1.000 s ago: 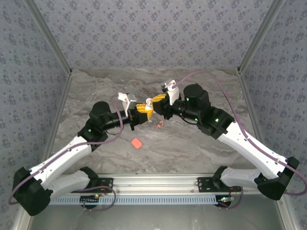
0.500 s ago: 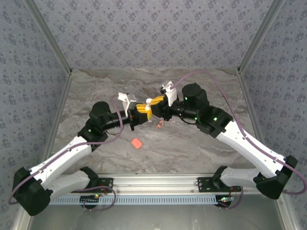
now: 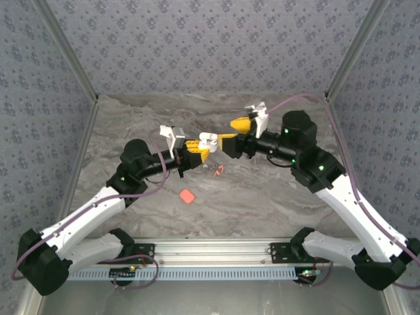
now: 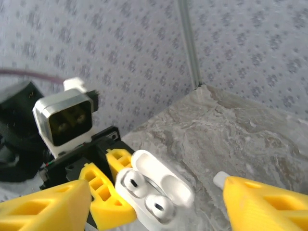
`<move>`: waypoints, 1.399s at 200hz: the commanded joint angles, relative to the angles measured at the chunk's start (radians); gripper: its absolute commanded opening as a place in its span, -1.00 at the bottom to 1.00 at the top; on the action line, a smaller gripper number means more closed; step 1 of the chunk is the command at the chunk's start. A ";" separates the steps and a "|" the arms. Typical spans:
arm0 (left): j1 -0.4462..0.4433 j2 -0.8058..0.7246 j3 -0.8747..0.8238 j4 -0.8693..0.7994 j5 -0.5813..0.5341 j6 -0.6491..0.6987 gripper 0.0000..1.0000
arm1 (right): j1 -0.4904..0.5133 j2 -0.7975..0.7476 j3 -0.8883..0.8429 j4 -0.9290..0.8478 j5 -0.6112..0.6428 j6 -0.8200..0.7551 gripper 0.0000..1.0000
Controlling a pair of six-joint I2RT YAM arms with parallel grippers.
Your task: Insert wireless bluetooth earbuds into charging case
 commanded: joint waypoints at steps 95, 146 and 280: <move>-0.015 0.022 0.034 0.084 0.032 -0.033 -1.00 | -0.048 0.101 -0.101 0.199 -0.335 0.255 1.00; -0.018 0.029 0.035 0.069 0.024 -0.031 -1.00 | -0.026 0.119 -0.040 0.217 -0.380 0.260 0.92; -0.019 0.024 0.042 -0.015 -0.014 0.012 -1.00 | -0.024 0.039 -0.063 0.092 -0.291 0.181 0.60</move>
